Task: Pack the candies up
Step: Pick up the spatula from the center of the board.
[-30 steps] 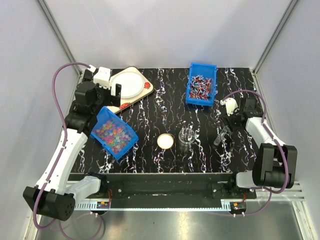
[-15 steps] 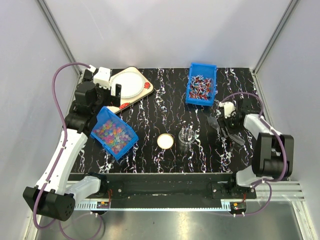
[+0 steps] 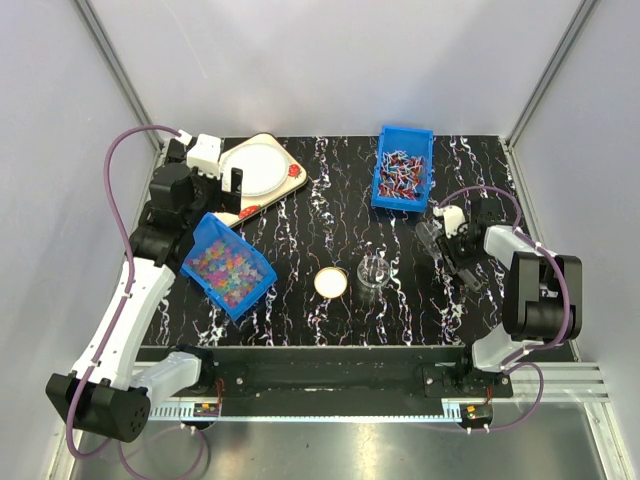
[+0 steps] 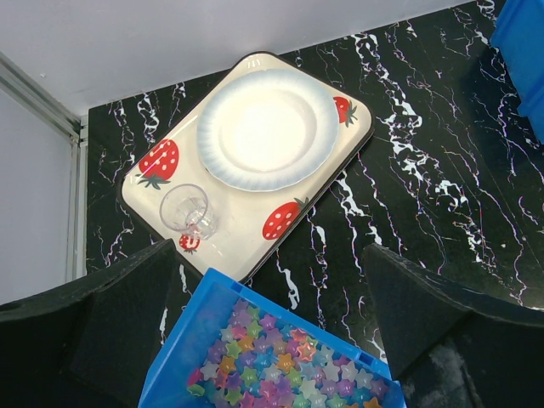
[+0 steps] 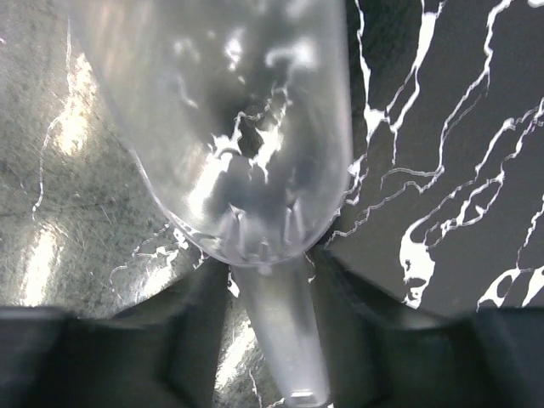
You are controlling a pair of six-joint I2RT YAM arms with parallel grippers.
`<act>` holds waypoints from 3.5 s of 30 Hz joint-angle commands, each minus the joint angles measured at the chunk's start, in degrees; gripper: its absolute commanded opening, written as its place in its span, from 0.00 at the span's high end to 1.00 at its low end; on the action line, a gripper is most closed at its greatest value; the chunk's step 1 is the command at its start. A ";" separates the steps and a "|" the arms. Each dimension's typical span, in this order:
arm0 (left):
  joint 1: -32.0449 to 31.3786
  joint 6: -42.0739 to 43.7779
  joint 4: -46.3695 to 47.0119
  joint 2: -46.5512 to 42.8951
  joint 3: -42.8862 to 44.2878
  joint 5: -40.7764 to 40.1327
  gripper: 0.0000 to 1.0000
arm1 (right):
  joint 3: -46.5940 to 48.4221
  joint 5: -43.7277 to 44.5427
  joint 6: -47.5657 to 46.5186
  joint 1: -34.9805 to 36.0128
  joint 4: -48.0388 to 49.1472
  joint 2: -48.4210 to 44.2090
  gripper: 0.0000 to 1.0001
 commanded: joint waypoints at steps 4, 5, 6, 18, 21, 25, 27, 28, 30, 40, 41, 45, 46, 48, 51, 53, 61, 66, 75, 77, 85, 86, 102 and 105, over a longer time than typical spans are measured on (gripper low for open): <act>-0.21 0.38 2.80 -1.01 -0.13 0.63 0.01 | -3.81 0.80 -2.53 -0.11 3.77 -0.80 0.66; -0.21 0.38 2.71 -1.01 -0.05 0.72 0.01 | -4.34 0.98 -2.53 -0.11 4.12 -1.06 0.66; -0.21 0.38 2.80 -1.01 -0.13 0.81 0.01 | -4.60 1.33 -2.44 -0.02 5.09 -1.59 0.67; -0.21 0.29 2.45 -1.10 -0.22 8.00 0.01 | -4.35 0.80 -5.25 -0.11 1.25 -11.32 1.00; -0.21 -0.06 2.36 -0.84 -0.13 12.40 0.01 | -3.12 0.01 -6.92 -0.02 -2.97 -17.56 1.00; -1.61 -0.06 2.36 -0.05 0.13 14.34 0.01 | -0.04 -1.04 -9.81 -0.02 -8.96 -23.82 1.00; -3.10 0.64 2.36 0.65 0.39 14.79 0.01 | 2.50 -2.00 -11.13 -0.11 -12.03 -26.89 1.00; -3.81 0.99 2.27 0.92 0.92 14.87 0.01 | 3.38 -2.36 -11.40 0.07 -12.83 -27.78 1.00; -6.52 3.26 1.14 1.88 2.06 15.05 0.01 | 6.98 -3.85 -11.67 0.42 -14.85 -29.80 1.00; -10.32 3.38 -7.30 7.60 16.56 33.83 0.01 | 18.60 0.09 -9.91 14.99 -14.42 -30.86 1.00; -10.32 2.58 -7.74 8.04 17.35 35.51 0.01 | 18.77 1.49 -10.17 16.92 -13.29 -30.69 1.00; -10.40 -2.41 -7.57 11.37 20.60 43.34 0.01 | 18.25 9.92 -12.63 27.12 -8.36 -30.25 1.00; -10.40 -3.48 -7.57 12.08 21.13 44.66 0.01 | 18.33 10.90 -12.99 28.62 -7.40 -30.16 1.00; -10.40 -6.54 -7.40 14.27 22.27 47.65 0.01 | 18.77 12.05 -13.69 32.75 -5.02 -29.98 1.00; -10.40 -10.50 -6.08 16.82 22.72 50.73 0.01 | 18.86 13.97 -14.65 37.58 -2.29 -30.16 1.00; -10.40 -12.27 -4.67 17.97 22.89 53.27 0.01 | 18.25 15.65 -15.53 41.09 -0.63 -29.98 1.00; -10.41 -18.43 -0.19 21.05 22.19 58.12 0.03 | 13.85 24.88 -18.79 48.49 5.53 -28.49 1.00; -10.58 -20.18 1.92 21.49 20.61 58.73 0.08 | 14.20 25.67 -18.09 50.08 6.23 -27.52 1.00; -11.55 -19.57 2.36 21.75 18.59 58.12 0.23 | 16.84 27.26 -18.00 52.18 6.68 -25.33 1.00; -11.63 -19.66 2.97 21.84 17.97 57.68 0.28 | 17.02 27.70 -18.00 52.97 6.68 -25.06 1.00; -11.72 -19.31 3.24 22.28 17.09 57.06 0.55 | 17.81 29.72 -18.35 53.68 7.73 -24.71 1.00; -11.81 -19.13 3.33 22.28 16.83 56.80 0.56 | 17.81 29.89 -18.52 53.77 7.82 -24.71 1.00; -12.07 -18.87 3.41 22.54 16.04 54.15 1.00 | 21.22 23.49 -15.55 55.17 -0.07 -27.08 0.63; -11.99 -20.27 5.77 22.37 15.16 58.62 1.00 | 24.73 18.31 -13.17 55.17 -4.90 -28.49 0.64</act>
